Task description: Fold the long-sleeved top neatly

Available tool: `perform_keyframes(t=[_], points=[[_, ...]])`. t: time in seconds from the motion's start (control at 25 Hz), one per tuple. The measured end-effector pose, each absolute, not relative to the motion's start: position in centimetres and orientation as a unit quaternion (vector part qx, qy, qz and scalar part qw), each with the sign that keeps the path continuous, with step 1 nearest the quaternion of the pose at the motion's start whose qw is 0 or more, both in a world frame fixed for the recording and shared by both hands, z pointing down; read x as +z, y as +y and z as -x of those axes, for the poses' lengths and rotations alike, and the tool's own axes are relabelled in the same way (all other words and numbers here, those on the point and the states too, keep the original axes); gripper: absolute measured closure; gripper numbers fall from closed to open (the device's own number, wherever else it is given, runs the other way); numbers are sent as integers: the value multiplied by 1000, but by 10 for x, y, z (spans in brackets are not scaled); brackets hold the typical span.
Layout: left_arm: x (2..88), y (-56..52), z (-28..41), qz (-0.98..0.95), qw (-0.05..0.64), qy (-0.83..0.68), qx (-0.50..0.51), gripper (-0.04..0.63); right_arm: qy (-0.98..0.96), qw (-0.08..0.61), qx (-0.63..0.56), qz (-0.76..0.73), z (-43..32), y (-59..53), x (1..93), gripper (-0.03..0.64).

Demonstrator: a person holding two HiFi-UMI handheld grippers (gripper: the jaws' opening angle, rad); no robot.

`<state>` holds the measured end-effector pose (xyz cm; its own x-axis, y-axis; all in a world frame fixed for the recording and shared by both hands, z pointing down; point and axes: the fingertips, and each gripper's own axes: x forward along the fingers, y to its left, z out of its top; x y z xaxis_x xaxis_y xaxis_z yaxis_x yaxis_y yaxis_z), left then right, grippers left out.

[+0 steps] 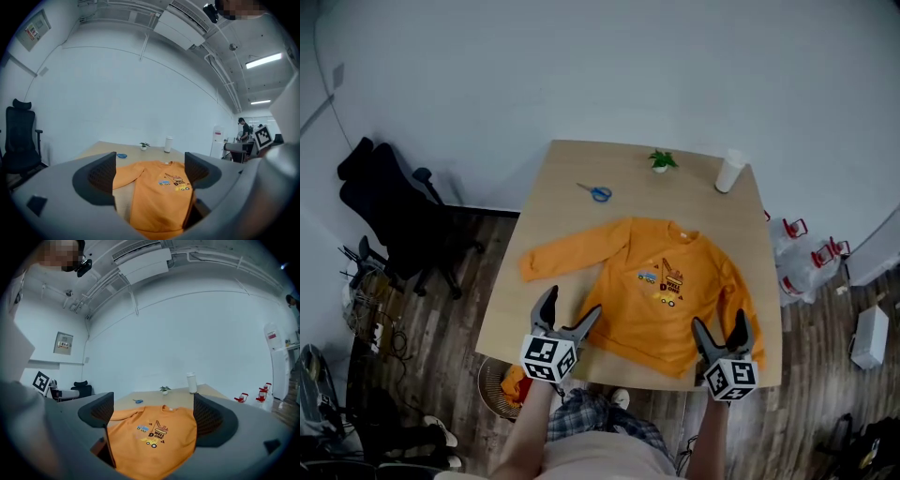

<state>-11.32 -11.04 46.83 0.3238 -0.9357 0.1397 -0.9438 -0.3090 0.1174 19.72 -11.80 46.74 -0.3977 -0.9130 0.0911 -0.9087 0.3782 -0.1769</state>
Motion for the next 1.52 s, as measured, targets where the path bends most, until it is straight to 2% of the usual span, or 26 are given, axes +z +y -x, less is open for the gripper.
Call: perform_keyframes(t=[0.8, 1.2, 1.52], points=[[466, -147, 148, -783, 96, -614, 18, 150, 851, 7, -100, 516, -154, -174, 456, 109], [486, -160, 210, -735, 123, -666, 27, 150, 888, -12, -104, 448, -76, -220, 460, 117], [524, -181, 261, -683, 178, -708, 27, 150, 916, -40, -111, 384, 3, -260, 477, 127]])
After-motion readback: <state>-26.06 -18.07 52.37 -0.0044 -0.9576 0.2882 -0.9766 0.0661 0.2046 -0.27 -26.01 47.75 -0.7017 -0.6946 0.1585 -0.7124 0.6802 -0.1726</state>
